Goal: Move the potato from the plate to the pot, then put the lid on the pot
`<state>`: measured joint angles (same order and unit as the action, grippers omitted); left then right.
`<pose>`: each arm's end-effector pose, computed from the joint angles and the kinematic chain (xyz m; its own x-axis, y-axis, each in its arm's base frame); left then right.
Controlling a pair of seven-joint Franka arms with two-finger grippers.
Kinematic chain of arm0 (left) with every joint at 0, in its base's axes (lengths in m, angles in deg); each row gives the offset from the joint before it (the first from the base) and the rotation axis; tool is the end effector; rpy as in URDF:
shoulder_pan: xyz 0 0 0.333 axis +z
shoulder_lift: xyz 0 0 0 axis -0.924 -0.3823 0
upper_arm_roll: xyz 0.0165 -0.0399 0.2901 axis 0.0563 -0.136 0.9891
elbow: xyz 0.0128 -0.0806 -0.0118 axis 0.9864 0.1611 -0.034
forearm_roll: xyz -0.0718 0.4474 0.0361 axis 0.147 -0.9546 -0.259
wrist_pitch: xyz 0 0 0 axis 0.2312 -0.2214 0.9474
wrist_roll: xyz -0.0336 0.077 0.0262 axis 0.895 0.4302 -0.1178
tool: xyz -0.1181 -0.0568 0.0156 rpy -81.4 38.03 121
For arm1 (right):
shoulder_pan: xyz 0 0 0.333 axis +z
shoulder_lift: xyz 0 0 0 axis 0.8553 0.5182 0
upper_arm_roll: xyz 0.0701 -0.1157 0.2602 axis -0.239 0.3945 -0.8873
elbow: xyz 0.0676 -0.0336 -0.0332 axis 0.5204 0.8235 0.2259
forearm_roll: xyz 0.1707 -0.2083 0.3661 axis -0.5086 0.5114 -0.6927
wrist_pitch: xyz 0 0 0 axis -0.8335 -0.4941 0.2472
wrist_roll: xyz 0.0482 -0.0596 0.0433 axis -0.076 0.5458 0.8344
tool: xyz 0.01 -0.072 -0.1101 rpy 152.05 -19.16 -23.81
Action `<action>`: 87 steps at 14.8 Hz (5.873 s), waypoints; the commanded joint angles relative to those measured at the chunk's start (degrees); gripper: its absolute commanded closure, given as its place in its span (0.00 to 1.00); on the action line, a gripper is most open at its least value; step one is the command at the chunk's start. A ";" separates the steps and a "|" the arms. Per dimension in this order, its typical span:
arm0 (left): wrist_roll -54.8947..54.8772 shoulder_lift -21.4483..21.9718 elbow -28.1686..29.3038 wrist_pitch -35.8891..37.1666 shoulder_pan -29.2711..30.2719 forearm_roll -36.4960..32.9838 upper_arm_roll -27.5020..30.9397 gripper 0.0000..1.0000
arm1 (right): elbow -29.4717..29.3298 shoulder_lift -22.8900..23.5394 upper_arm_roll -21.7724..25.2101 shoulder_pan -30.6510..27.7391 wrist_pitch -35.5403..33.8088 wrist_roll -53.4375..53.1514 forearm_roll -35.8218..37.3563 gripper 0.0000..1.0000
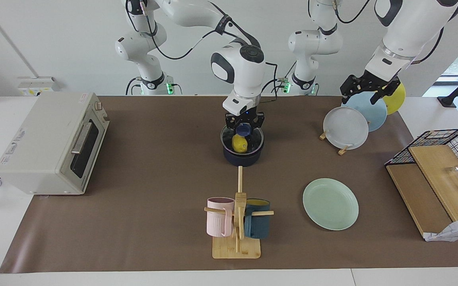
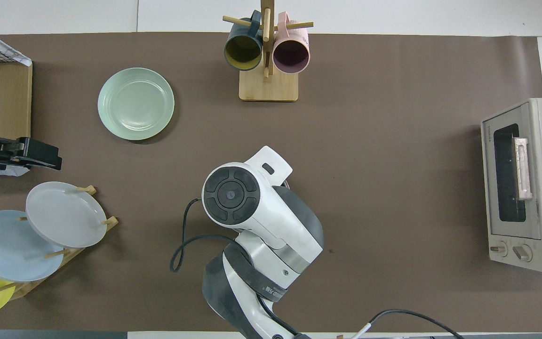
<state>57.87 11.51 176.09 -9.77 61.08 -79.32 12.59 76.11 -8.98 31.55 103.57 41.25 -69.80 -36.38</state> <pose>0.5858 -0.0776 0.5758 0.9928 -0.0907 -0.0785 -0.0893 -0.9958 0.0222 0.5180 0.4742 0.3418 0.9989 0.0092 0.0452 0.0084 -0.9998 0.0162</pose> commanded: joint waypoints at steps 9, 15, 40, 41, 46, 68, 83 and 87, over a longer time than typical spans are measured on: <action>-0.94 1.53 0.20 -0.93 1.00 -0.94 -0.48 0.00 | 0.71 0.68 0.16 0.31 2.22 -0.67 0.80 1.00; -0.15 1.26 0.12 -0.84 1.44 -0.94 -0.92 0.00 | 1.32 0.76 0.16 0.31 3.54 -0.76 0.80 1.00; -0.33 4.07 0.64 -0.14 2.31 -0.85 -0.66 0.00 | -6.07 -13.29 0.77 -35.62 -24.23 35.45 -0.17 0.00; -0.33 4.42 0.64 -0.14 2.31 -0.85 -0.66 0.00 | -5.63 -14.08 0.86 -37.03 -23.97 36.41 -0.17 0.00; 0.89 7.32 1.08 1.00 2.14 -0.67 -0.75 0.00 | -3.87 -17.42 3.85 -37.66 -25.02 41.34 -0.17 0.00; 0.55 4.34 4.07 -0.31 2.23 -0.14 -0.48 0.00 | -2.55 -20.51 4.20 -39.42 -30.73 41.08 -0.78 0.00; 0.73 4.25 4.07 -1.63 2.14 0.03 -0.48 0.00 | 0.88 -22.97 4.20 -38.36 -26.87 40.64 -2.01 0.00; 0.81 4.25 4.07 -1.72 2.14 0.03 -0.48 0.00 | 0.45 -23.05 4.11 -38.27 -27.04 40.64 -2.01 0.00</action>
<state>58.19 15.06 179.22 -10.31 62.62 -79.33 12.50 74.75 -30.18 35.85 65.38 13.14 -29.65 -37.53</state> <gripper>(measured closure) 0.000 0.000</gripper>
